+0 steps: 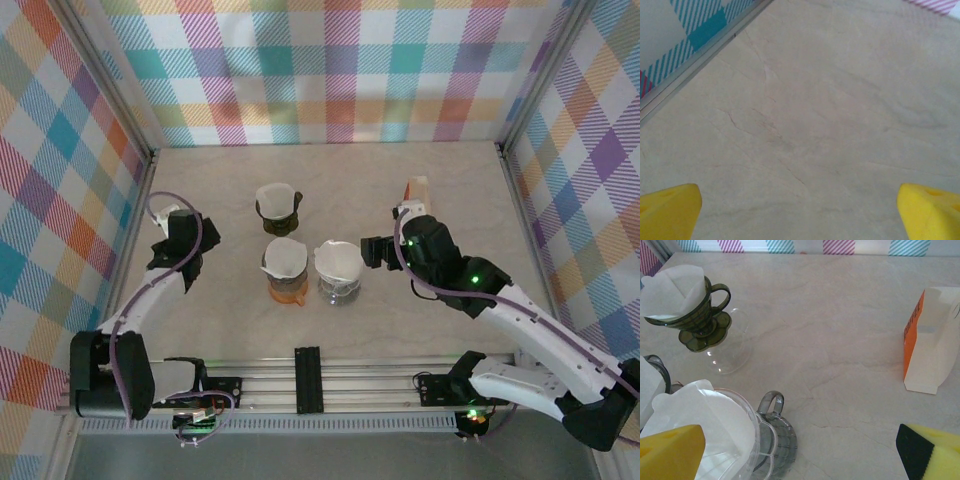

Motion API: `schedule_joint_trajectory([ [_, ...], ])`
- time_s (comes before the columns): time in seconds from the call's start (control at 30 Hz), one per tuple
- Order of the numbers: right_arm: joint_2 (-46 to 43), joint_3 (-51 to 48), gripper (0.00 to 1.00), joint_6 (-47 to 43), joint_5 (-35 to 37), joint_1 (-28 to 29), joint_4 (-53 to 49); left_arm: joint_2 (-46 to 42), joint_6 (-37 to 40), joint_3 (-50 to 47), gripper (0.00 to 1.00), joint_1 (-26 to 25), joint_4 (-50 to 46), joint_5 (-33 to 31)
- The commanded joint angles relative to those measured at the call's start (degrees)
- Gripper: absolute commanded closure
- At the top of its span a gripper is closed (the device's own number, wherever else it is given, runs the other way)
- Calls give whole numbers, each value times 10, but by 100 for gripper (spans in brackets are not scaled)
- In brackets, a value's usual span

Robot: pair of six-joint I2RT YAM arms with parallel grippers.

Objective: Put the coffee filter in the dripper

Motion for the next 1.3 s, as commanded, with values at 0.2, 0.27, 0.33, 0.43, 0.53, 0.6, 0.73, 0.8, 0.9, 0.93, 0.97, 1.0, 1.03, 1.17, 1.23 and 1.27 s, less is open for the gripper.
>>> schedule_joint_trajectory([
  [0.2,-17,-4,1,-12,19,-6,9,102,94,-63,0,12,273,56],
  [0.27,-16,-4,1,-13,20,-7,6,134,92,-58,0,15,283,65],
  [0.33,-15,-7,1,-15,19,-8,4,159,93,-70,1,16,322,73],
  [0.43,-15,-12,1,-15,16,-9,7,165,94,-57,1,16,302,76],
  [0.53,-18,-28,1,-15,15,-10,29,155,96,-77,0,16,328,84],
  [0.6,-15,-33,1,-18,16,-11,39,144,101,-102,0,16,365,94],
  [0.73,-1,-30,1,-21,32,-11,37,153,118,-99,0,12,370,116],
  [0.8,-2,-30,1,-23,34,-11,36,175,155,-95,0,-6,395,160],
  [0.9,-11,-40,1,-29,38,-11,51,196,155,-160,0,-17,528,114],
  [0.93,-14,-43,1,-30,41,-11,56,183,145,-158,0,-17,499,100],
  [0.97,-15,-46,1,-30,44,-11,60,192,150,-160,0,-20,520,93],
  [1.0,-16,-48,1,-28,51,-11,64,187,148,-154,0,-20,499,93],
  [1.03,-16,-49,1,-14,69,-11,64,191,150,-155,0,-21,506,89],
  [1.17,-10,-57,1,-9,112,-17,76,191,153,-151,0,-32,498,65],
  [1.23,-3,-59,1,-5,116,-31,72,191,153,-151,0,-32,499,64],
  [1.27,0,-59,1,-4,116,-41,70,191,153,-150,0,-33,499,64],
])
